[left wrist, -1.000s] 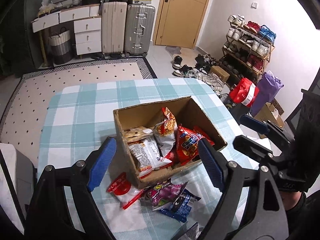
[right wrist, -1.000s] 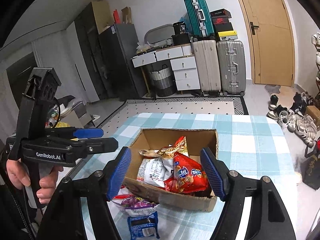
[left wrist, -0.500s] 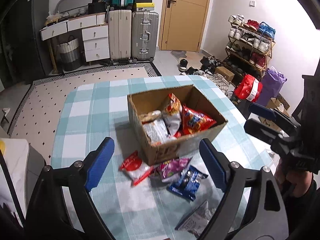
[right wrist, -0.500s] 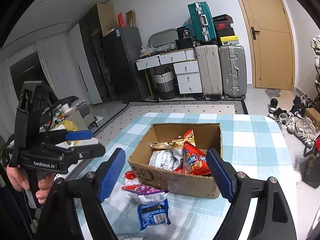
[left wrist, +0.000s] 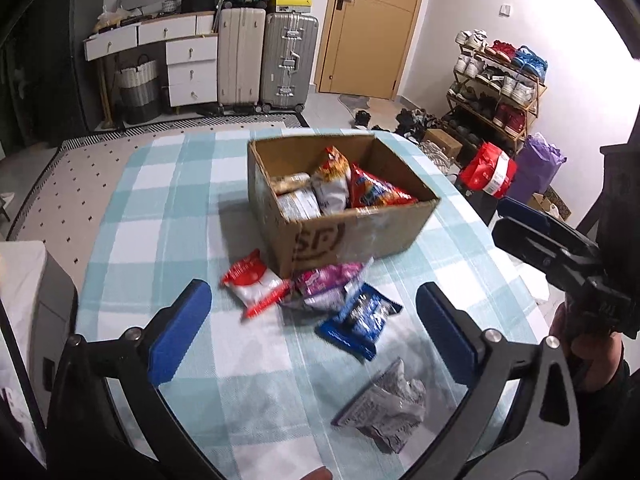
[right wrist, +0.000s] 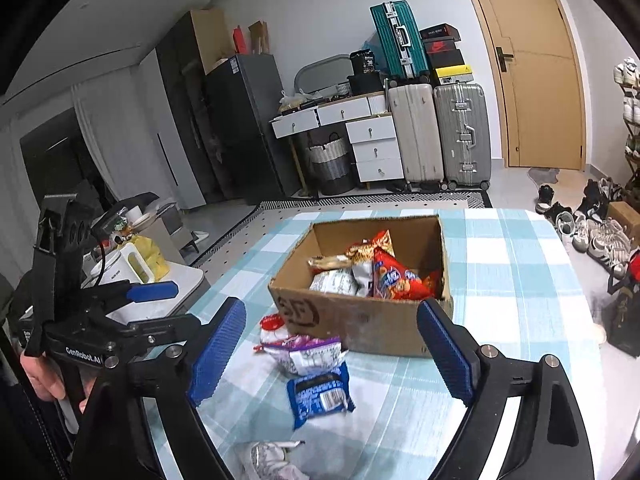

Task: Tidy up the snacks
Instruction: 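Open both tools to drop the bags into the box and withdraw, then grasp a silver-and-purple snack bag with the left tool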

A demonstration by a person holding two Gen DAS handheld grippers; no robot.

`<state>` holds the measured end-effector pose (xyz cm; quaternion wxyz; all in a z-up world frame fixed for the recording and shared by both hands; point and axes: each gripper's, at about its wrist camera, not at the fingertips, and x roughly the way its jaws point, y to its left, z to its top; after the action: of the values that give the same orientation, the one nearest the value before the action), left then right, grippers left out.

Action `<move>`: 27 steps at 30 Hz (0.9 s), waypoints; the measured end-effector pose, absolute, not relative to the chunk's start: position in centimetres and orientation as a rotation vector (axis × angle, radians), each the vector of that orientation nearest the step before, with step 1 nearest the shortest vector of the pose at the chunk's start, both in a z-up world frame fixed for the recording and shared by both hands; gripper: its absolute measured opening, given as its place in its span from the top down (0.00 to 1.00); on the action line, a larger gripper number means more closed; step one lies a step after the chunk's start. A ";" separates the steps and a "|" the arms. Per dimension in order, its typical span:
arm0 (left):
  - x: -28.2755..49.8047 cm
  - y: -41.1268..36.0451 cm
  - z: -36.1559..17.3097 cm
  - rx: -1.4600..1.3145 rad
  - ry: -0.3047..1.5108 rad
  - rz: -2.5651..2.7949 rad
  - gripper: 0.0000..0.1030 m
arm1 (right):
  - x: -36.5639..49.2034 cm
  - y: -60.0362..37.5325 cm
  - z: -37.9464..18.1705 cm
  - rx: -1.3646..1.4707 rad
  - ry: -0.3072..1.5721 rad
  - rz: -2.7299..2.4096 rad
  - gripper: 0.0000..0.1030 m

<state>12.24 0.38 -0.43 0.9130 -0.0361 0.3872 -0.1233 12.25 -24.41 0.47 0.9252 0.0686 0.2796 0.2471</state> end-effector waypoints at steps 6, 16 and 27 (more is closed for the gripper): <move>10.4 -0.8 -2.8 -0.087 0.842 -0.293 0.01 | 10.6 -24.6 -0.5 0.144 0.584 0.503 0.08; 7.7 -2.7 -7.3 -0.122 0.916 -0.350 0.01 | 8.3 -24.3 -2.4 0.137 0.607 0.500 0.03; 6.9 -5.1 -10.7 -0.102 0.988 -0.380 0.01 | 6.7 -24.6 -4.3 0.144 0.638 0.477 0.01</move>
<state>6.91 -5.09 -10.68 0.8620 -0.0488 0.4708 -0.1813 6.65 -24.58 -4.31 0.9191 0.0700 0.3105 0.2320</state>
